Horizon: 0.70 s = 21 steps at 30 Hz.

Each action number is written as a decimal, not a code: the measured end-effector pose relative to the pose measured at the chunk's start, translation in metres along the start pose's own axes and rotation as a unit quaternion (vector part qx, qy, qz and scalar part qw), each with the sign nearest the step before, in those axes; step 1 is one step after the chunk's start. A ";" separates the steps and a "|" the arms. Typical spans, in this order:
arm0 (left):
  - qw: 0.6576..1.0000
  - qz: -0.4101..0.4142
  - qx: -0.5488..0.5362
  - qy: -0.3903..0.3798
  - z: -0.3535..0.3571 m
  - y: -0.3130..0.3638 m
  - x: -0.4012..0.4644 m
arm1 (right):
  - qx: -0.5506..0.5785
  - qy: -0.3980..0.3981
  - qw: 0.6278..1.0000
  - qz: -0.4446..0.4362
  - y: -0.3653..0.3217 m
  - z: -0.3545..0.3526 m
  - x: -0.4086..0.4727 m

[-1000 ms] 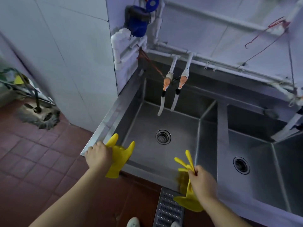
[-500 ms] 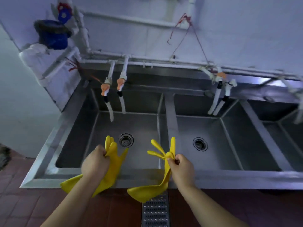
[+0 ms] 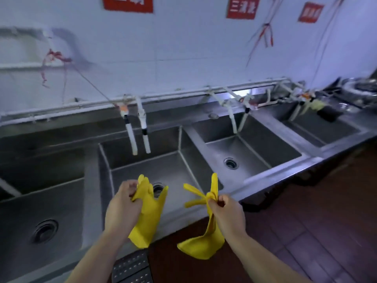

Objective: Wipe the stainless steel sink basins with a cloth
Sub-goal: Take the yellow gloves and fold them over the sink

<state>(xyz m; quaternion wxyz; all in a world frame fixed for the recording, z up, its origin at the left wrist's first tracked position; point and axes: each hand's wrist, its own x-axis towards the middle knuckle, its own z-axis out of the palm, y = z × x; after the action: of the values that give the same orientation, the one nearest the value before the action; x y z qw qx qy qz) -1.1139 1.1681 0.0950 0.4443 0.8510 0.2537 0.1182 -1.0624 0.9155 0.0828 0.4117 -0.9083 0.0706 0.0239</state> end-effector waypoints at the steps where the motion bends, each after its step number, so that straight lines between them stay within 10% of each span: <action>1: 1.000 0.016 -0.001 -0.020 0.022 0.017 -0.001 | -0.003 0.018 1.000 0.010 0.015 -0.022 0.011; 21: 0.957 0.127 -0.056 -0.256 0.370 0.275 0.088 | 0.035 0.274 0.949 0.154 0.181 -0.258 0.208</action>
<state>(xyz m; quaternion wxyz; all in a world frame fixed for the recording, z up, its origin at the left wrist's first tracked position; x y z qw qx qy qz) -0.7923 0.8266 0.1037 0.5224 0.8519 0.0138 -0.0344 -0.8876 0.5808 0.0972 0.3995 -0.8428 0.3206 -0.1652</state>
